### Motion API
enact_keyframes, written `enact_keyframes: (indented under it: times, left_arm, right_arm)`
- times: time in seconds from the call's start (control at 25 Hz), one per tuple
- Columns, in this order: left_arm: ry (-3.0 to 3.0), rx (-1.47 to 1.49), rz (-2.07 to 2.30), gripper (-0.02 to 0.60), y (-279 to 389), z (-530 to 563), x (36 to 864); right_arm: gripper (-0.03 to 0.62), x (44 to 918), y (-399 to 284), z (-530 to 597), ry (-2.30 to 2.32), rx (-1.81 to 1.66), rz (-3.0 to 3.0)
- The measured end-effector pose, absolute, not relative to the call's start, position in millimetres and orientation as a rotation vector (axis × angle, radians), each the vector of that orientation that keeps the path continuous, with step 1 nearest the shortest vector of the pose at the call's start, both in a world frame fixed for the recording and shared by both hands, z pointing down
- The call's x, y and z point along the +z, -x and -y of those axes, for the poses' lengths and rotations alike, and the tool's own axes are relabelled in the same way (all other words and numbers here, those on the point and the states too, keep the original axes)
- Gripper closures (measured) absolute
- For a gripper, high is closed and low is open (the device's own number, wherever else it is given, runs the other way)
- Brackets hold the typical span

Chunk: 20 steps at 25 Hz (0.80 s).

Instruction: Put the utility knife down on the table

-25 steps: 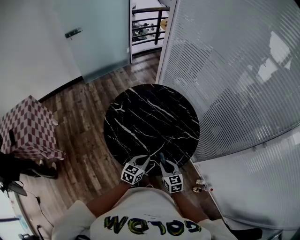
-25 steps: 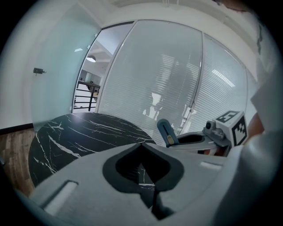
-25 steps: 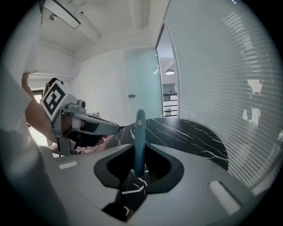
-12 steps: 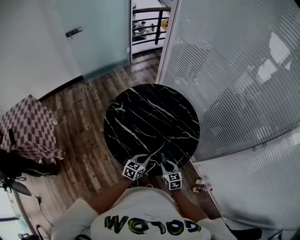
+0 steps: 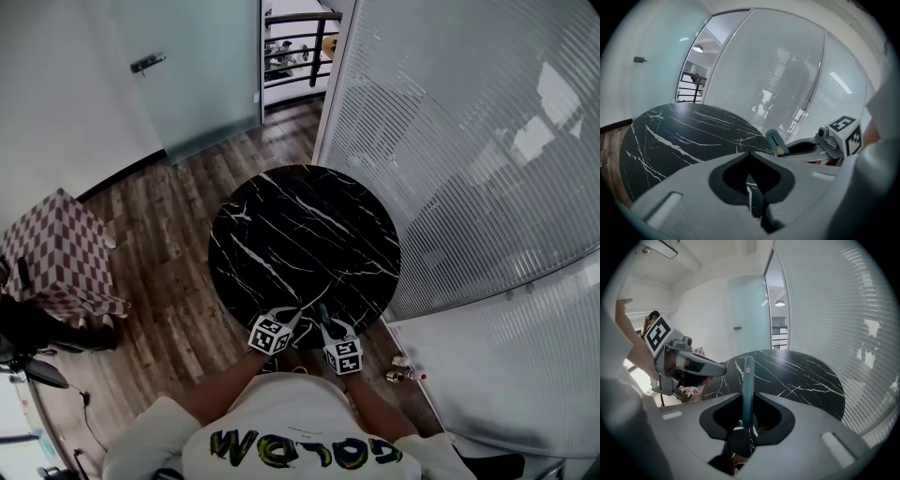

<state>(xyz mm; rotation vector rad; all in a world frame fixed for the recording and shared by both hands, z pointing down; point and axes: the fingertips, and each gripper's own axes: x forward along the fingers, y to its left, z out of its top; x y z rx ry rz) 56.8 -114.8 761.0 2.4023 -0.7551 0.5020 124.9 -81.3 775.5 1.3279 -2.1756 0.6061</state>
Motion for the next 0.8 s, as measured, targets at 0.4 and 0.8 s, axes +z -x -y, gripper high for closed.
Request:
enact_keyframes:
  times: [0.4,0.8]
  left_arm:
    - [-2.366,0.566,0.745,0.581,-47.5,109.1,783.4]
    - [-2.334,0.602,0.752,0.581,-43.4,109.8,796.8]
  right_arm:
    - [0.52,797.6,-121.8,76.4,-1.276,0.632,2.134]
    - [0.52,815.1,-123.8,73.3,-1.239,0.662,2.094]
